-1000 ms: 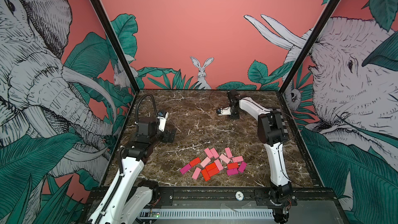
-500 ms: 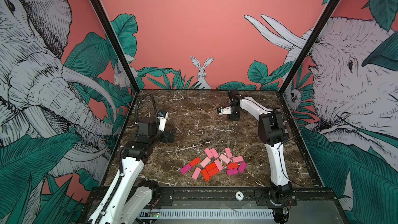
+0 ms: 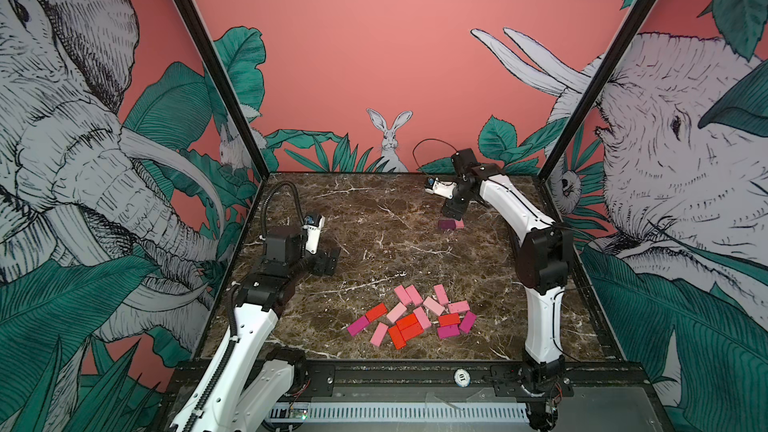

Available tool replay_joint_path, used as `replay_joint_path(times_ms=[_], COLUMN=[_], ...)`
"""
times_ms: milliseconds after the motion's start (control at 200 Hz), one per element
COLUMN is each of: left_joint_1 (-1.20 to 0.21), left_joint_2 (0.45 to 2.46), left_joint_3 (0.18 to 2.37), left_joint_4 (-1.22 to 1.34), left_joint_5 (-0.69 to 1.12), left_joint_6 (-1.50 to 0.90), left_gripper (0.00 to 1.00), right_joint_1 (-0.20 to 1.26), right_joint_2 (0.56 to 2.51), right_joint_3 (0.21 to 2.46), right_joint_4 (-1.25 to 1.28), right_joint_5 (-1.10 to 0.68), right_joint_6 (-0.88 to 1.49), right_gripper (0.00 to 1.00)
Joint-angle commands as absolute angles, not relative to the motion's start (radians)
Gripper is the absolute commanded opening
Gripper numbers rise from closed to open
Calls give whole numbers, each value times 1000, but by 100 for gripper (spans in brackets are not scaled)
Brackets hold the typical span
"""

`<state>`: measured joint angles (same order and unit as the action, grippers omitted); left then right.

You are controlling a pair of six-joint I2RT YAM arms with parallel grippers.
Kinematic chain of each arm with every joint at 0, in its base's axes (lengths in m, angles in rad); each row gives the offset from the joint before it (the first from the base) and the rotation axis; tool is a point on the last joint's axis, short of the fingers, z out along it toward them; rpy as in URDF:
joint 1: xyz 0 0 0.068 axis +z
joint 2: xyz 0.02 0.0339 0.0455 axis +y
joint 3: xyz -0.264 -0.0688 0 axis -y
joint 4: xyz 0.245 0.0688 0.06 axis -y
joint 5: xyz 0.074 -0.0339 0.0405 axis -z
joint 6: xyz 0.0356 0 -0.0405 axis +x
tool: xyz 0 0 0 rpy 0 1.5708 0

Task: Assemble the letter t with building blocks
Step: Assemble the building block at the center of the board.

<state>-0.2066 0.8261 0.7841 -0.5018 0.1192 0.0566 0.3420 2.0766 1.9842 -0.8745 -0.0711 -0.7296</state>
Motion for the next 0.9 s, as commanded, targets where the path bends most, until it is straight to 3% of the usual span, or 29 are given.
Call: replay_joint_path(times_ms=[0,360,540,895], left_joint_1=[-205,-206,-205,-206], left_joint_2=[803,808,827,817], left_joint_3=[778,781,788,790], left_joint_4=[-498,-518,-522,-526], left_joint_5=[102,-1,-5,-17], left_joint_6=[63,56,57,55], left_gripper=[97,97,97,98], right_joint_1=[339,455,581,666], right_joint_2=[1989,1632,1558,1591], right_joint_3=[1904,1340,1205,1098], right_joint_4=[-883,-875,-942,-844], right_joint_5=[-78,-97,-29,-128], right_joint_6=[-427,149,261,297], right_gripper=[90,84,83,72])
